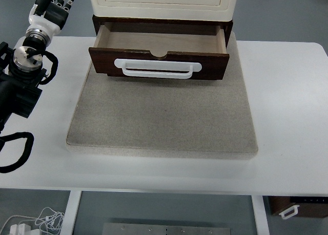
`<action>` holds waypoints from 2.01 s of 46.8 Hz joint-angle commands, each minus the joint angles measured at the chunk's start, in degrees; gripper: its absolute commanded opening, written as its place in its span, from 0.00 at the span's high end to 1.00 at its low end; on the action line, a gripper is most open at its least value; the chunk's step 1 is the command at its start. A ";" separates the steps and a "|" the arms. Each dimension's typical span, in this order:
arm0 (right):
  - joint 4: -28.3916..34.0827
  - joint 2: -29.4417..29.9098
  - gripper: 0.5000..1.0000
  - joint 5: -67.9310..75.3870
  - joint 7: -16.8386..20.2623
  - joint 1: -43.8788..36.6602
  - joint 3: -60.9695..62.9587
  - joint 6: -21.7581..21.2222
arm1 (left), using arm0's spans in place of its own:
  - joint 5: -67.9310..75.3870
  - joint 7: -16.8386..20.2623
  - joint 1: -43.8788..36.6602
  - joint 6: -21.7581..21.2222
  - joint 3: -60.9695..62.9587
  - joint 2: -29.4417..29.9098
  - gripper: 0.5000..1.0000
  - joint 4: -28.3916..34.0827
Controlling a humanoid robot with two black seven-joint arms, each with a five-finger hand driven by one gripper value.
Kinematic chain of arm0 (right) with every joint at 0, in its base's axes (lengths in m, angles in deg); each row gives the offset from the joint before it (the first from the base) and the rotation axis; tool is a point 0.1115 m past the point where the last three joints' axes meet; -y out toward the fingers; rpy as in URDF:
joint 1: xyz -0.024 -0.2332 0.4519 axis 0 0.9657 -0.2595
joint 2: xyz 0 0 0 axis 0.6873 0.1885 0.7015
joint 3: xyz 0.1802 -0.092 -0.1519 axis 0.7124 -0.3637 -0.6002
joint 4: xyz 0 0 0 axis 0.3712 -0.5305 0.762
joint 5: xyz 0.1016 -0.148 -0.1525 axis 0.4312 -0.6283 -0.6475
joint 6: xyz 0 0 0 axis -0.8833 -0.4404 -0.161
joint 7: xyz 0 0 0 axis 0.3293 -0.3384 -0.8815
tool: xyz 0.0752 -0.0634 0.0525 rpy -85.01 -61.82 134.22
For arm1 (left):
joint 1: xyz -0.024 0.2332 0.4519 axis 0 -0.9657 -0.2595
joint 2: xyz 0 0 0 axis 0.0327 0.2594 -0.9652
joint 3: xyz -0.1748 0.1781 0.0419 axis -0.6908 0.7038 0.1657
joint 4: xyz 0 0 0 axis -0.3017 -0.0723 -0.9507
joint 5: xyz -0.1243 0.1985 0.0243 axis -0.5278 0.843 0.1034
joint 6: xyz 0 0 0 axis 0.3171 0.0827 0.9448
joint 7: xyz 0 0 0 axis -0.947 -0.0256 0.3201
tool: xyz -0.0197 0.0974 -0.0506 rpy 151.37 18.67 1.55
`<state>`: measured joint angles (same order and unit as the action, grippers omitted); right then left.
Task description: Close drawer under combined cabinet
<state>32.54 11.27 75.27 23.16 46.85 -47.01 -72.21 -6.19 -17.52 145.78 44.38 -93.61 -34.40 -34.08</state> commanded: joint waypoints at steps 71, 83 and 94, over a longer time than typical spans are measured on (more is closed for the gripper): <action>0.00 0.00 0.10 0.00 0.00 0.00 0.00 0.00 | 0.95 -0.09 6.41 1.15 2.99 12.56 0.00 -1.41; 0.00 0.00 0.10 0.00 0.00 0.00 0.00 0.00 | 1.39 -0.79 11.95 1.06 6.15 18.27 0.01 -3.17; 0.00 0.00 0.10 0.00 0.00 0.00 0.00 0.00 | 1.39 -0.70 19.33 2.64 8.53 21.88 0.00 -3.17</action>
<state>32.54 11.27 75.27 23.16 46.85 -47.01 -72.21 -4.80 -18.24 163.66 46.06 -85.21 -12.86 -37.28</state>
